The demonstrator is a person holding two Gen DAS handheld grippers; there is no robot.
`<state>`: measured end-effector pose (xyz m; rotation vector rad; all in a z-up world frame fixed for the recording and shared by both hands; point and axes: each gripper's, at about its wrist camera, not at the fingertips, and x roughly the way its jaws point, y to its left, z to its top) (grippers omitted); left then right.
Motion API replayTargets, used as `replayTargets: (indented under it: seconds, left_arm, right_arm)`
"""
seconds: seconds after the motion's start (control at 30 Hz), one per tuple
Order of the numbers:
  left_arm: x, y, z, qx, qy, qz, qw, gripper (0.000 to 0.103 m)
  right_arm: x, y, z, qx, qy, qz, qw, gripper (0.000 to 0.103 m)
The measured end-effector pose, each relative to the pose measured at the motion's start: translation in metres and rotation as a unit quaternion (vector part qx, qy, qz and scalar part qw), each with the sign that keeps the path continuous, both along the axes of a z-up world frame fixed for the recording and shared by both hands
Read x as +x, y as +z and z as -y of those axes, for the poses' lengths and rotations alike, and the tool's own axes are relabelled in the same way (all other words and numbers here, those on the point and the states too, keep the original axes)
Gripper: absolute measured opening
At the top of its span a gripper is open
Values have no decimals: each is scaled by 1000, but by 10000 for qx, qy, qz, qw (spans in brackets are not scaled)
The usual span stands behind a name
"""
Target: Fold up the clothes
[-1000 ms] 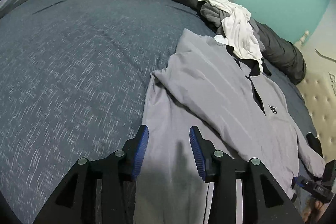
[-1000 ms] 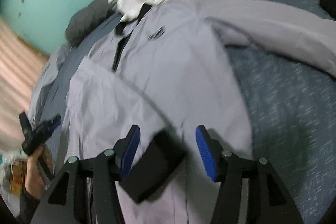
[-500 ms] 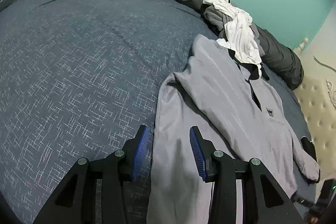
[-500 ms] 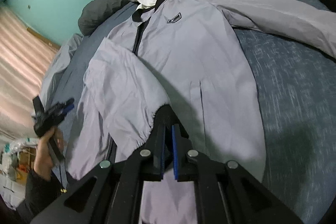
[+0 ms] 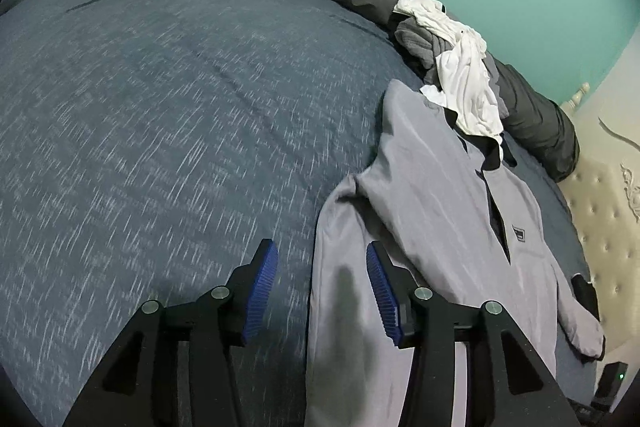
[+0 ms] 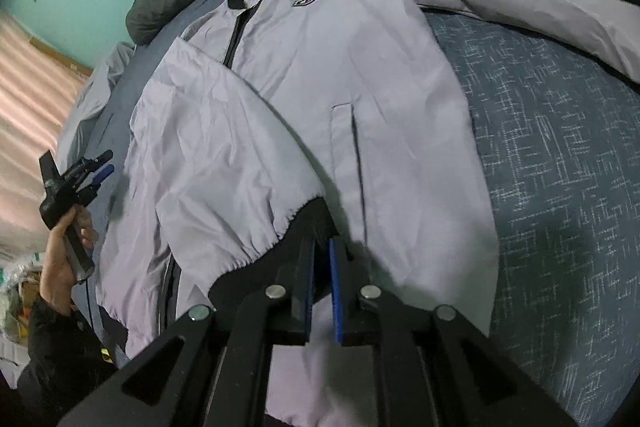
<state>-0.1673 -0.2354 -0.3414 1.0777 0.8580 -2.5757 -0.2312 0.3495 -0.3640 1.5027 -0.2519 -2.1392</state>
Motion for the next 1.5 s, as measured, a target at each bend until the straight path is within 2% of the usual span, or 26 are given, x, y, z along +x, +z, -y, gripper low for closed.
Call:
replayTargets:
  seconds: [0.03,0.07,0.23,0.47,0.6,0.67,0.7,0.83,1.07,1.17,1.37,1.5]
  left_arm:
    - [-5,0,1,-7,-31,-21,10000,53]
    - [-10,0,2,-15,-61,-41,10000,54]
    - [-36,0,5,-137,-246,-139,9995,55]
    - [-59,-14,12,-7,-238,-134,9996,55]
    - [-63,-24,16,253,-274,-177,9991,54]
    - [-64,-25,15,282,-353,-211,9988,39]
    - [-65,-26,15,299,-385,-223,9986,27]
    - [-63,-30,15,435,-419,-257,9978,17]
    - [-60,-26,15,456,-382,-317,9977,15]
    - [-60,-26,15,453,-373,-326,9977,15]
    - [-60,-29,16,489,-357,-314,9977,14]
    - [-59,-30,16,484,-339,-326,9977,14]
  right_arm:
    - [-1,2,-2,23,-118,-53,9999,27]
    - [-2,4,-4,47,-236,-106,9997,30]
    - [-6,19,-1,-425,-387,-470,9972,31]
    - [-22,15,21,-339,-103,-489,9982,31]
    - [-36,21,29,-267,1,-520,9983,31]
    - [-46,27,42,-210,149,-542,9982,31]
    - [-54,32,54,-213,273,-570,9978,31]
    - [-84,53,109,-250,828,-692,9939,31]
    - [-154,66,248,-221,1730,-844,9811,33]
    - [-184,61,305,-128,1933,-799,9778,38]
    - [-223,54,382,50,2245,-777,9714,38]
    - [-237,50,418,364,2389,-839,9667,38]
